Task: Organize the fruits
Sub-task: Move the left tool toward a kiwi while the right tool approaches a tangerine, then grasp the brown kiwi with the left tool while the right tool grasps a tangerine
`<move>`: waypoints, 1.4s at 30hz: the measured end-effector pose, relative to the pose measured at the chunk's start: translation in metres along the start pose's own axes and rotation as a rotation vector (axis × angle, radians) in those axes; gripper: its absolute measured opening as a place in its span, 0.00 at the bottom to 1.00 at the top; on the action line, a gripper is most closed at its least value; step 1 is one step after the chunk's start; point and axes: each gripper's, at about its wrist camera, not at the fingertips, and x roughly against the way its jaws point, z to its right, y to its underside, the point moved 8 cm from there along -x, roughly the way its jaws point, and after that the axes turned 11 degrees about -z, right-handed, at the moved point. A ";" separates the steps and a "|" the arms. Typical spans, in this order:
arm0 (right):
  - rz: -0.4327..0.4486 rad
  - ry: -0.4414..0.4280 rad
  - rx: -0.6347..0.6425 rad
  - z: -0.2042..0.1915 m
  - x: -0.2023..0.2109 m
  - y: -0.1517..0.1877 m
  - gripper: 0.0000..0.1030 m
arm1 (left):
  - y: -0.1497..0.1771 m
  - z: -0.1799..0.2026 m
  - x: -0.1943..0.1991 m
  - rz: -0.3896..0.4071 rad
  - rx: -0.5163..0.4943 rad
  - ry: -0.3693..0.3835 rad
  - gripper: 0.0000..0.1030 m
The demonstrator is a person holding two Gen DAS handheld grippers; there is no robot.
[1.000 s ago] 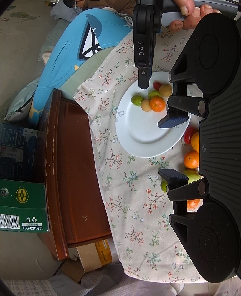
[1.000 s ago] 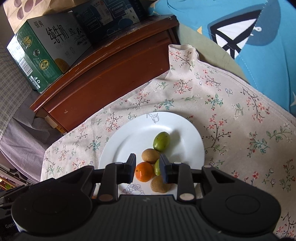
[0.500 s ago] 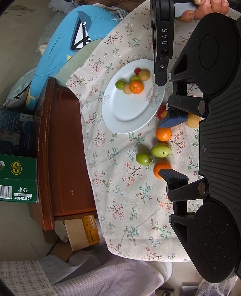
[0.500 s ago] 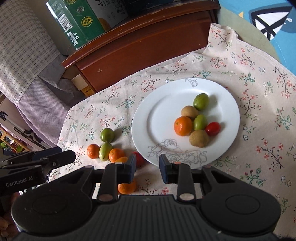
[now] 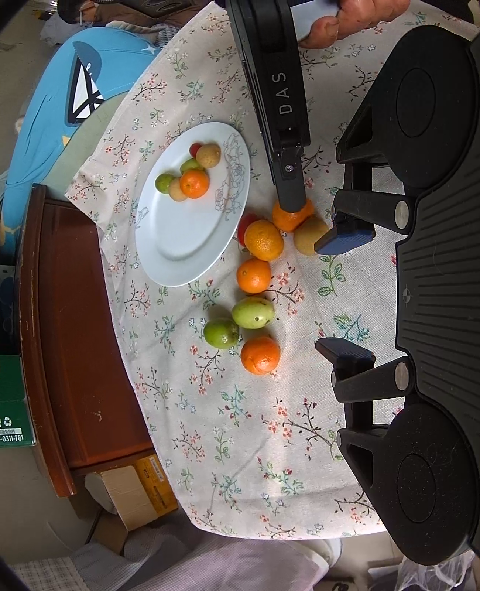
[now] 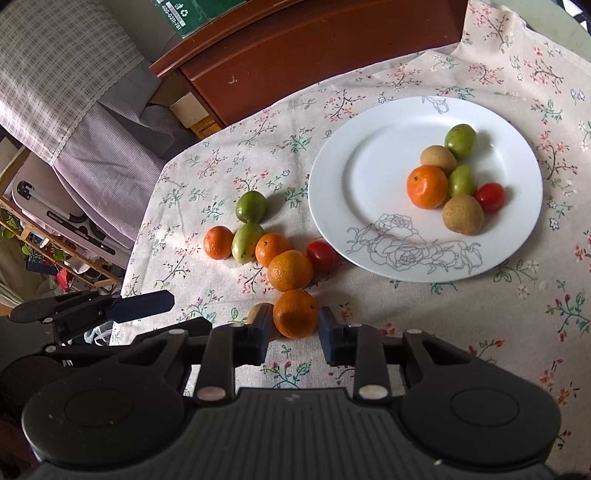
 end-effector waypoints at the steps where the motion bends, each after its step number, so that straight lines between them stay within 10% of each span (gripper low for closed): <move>1: -0.002 0.000 0.001 -0.001 -0.001 0.000 0.30 | 0.001 0.001 -0.002 -0.004 -0.005 0.002 0.47; 42: 0.037 0.014 -0.035 0.007 0.006 -0.012 0.29 | -0.008 0.038 -0.040 0.032 -0.076 0.078 0.40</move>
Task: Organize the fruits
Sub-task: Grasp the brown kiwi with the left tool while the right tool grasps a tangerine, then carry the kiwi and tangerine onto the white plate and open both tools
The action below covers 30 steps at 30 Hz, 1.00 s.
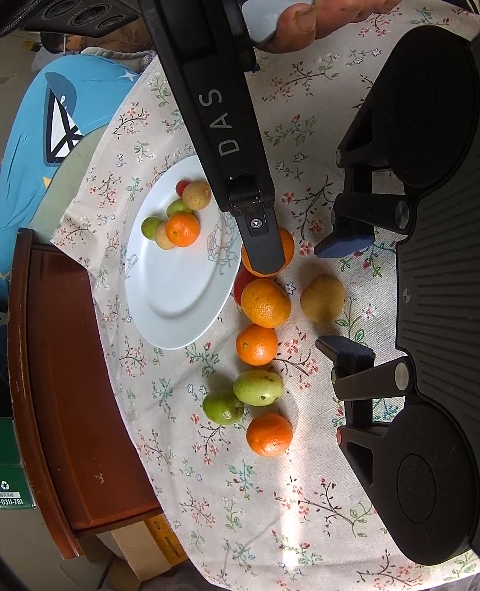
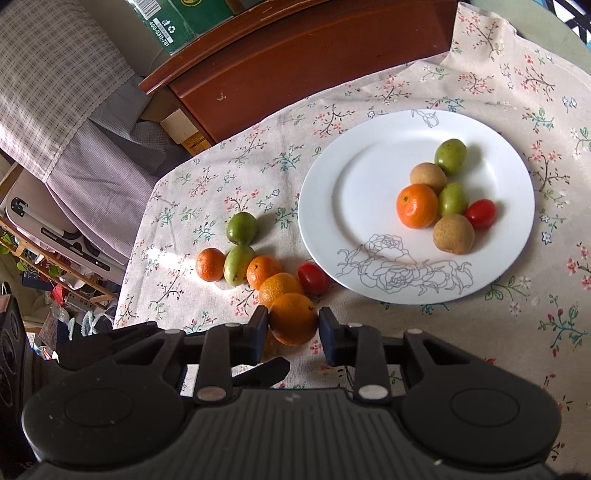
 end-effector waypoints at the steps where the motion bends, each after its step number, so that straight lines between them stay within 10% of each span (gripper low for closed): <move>1: -0.001 0.002 -0.001 0.000 0.000 0.000 0.29 | 0.000 0.001 -0.002 -0.003 -0.002 -0.004 0.38; 20: -0.015 0.020 -0.003 0.004 -0.002 0.002 0.29 | -0.002 -0.002 0.001 0.001 0.010 -0.034 0.25; 30: 0.143 0.023 0.005 0.008 0.050 -0.029 0.29 | -0.036 -0.003 0.037 0.125 0.066 -0.001 0.25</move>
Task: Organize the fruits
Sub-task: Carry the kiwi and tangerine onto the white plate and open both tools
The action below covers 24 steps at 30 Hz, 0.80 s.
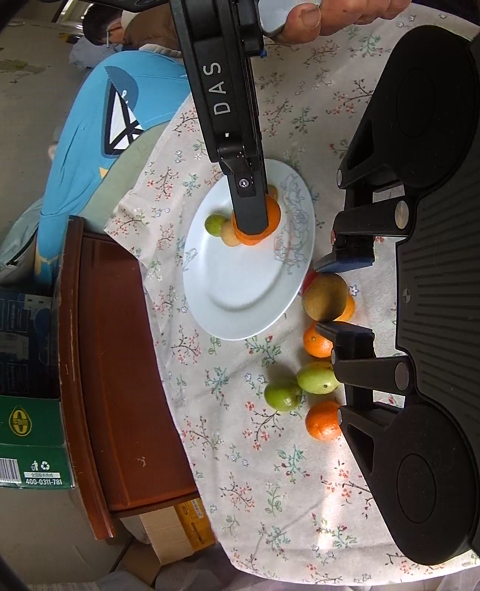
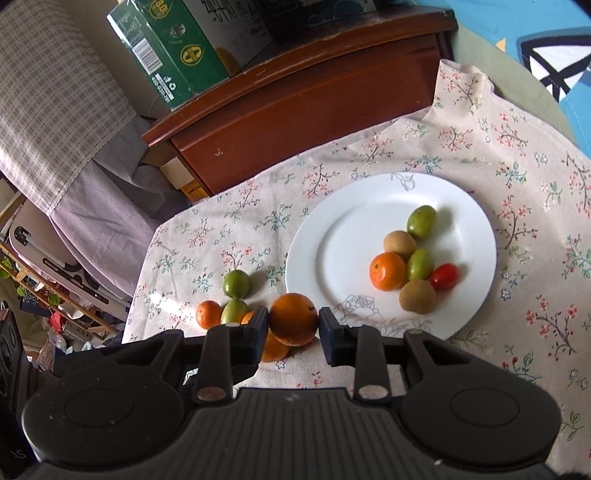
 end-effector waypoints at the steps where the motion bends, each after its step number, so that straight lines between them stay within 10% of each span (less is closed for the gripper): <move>1: 0.025 0.013 0.005 0.002 0.006 -0.006 0.29 | -0.004 0.000 0.002 0.011 0.001 0.000 0.25; 24: 0.100 0.262 -0.016 0.064 0.012 -0.043 0.29 | -0.063 0.003 -0.027 0.050 0.057 0.012 0.25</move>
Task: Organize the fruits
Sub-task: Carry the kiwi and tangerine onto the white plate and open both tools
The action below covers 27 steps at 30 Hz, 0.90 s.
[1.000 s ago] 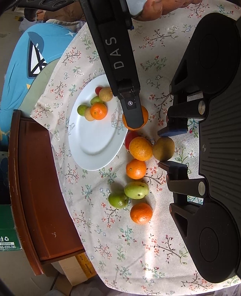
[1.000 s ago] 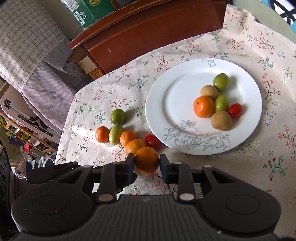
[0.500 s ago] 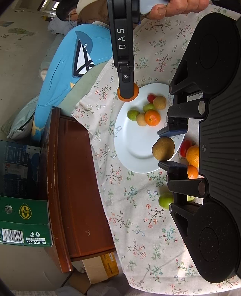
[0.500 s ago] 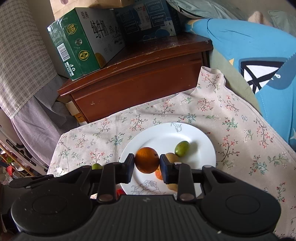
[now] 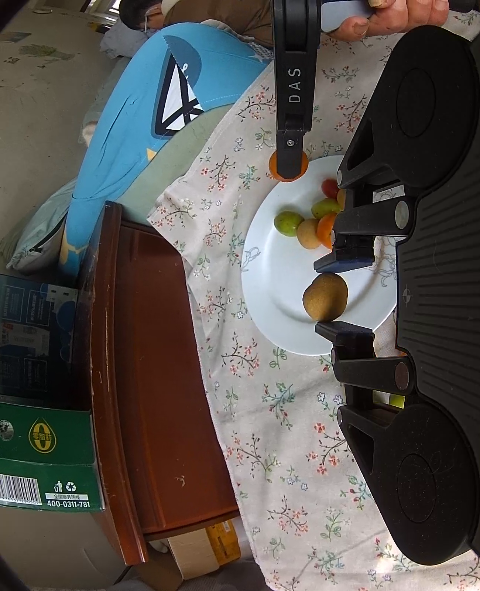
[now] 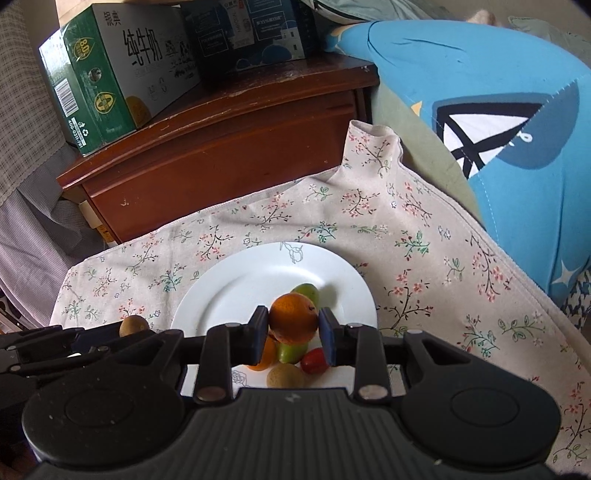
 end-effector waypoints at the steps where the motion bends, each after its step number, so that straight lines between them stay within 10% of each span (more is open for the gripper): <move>1: -0.003 0.007 -0.001 0.001 -0.002 0.000 0.29 | -0.001 0.001 -0.003 -0.001 -0.001 0.000 0.25; 27: -0.034 0.090 -0.001 0.016 -0.041 -0.006 0.32 | -0.012 0.012 -0.027 -0.017 -0.007 -0.003 0.33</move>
